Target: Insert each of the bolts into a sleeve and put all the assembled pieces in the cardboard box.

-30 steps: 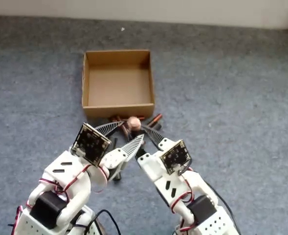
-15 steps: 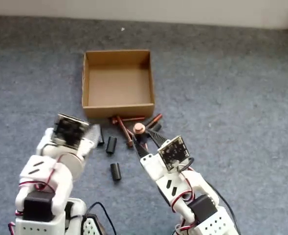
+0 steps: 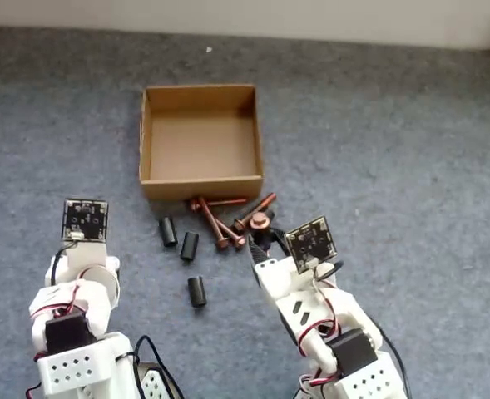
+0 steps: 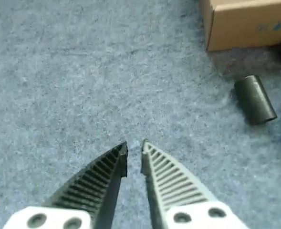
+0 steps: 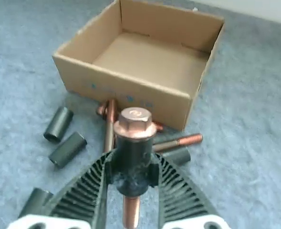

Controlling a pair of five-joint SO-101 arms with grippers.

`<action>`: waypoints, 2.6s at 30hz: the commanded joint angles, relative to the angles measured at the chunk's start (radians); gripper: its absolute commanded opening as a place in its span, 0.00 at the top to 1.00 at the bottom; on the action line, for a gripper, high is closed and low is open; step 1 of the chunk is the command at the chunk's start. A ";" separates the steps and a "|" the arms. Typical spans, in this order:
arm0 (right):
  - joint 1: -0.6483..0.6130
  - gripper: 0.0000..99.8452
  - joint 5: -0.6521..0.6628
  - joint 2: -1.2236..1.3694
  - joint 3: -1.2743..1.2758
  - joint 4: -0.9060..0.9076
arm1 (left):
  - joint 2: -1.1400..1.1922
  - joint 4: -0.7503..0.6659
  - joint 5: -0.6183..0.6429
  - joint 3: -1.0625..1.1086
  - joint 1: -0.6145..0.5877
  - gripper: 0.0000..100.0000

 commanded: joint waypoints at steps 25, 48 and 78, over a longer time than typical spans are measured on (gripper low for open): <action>0.050 1.00 -0.006 1.526 -0.940 -0.779 | -0.004 -0.061 -0.089 0.124 0.059 0.98; 0.096 0.82 -0.014 1.860 -1.130 -0.518 | -0.004 -0.061 -0.089 0.124 0.059 0.98; 0.030 0.82 -0.574 1.561 -1.127 0.367 | -0.004 -0.060 -0.089 0.125 0.058 0.98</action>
